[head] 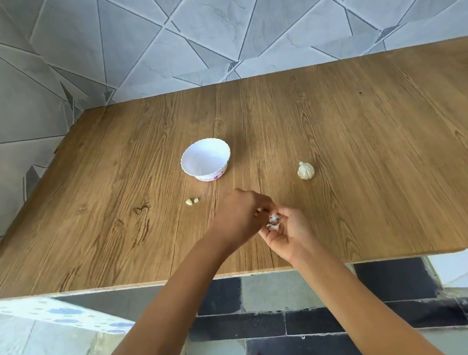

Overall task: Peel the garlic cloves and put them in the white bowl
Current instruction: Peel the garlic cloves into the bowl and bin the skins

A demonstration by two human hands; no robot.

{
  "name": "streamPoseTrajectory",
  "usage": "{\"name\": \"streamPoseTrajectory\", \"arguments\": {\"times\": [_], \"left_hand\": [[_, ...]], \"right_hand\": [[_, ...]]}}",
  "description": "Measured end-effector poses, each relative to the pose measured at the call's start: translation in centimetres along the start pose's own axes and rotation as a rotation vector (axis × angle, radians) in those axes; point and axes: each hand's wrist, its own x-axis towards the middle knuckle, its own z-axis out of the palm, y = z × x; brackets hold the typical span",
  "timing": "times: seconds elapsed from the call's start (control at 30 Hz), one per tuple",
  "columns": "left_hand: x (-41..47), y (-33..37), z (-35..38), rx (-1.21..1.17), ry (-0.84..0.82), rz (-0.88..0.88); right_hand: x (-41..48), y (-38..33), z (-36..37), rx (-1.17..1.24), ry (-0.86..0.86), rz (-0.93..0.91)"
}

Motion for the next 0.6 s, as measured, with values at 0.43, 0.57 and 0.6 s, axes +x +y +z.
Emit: {"name": "streamPoseTrajectory", "arguments": {"times": [0.43,0.57,0.6], "left_hand": [[-0.6,-0.7,0.2,0.044,0.039,-0.078],[-0.6,-0.6,-0.1,0.150,0.078,-0.070],[-0.7,-0.5,-0.2,0.195,0.089,-0.064]], "right_hand": [[-0.1,0.4,0.6,0.016,0.003,-0.044],[-0.4,0.8,1.1,0.029,-0.040,-0.056],[-0.4,0.9,1.2,0.030,-0.039,-0.057]]}}
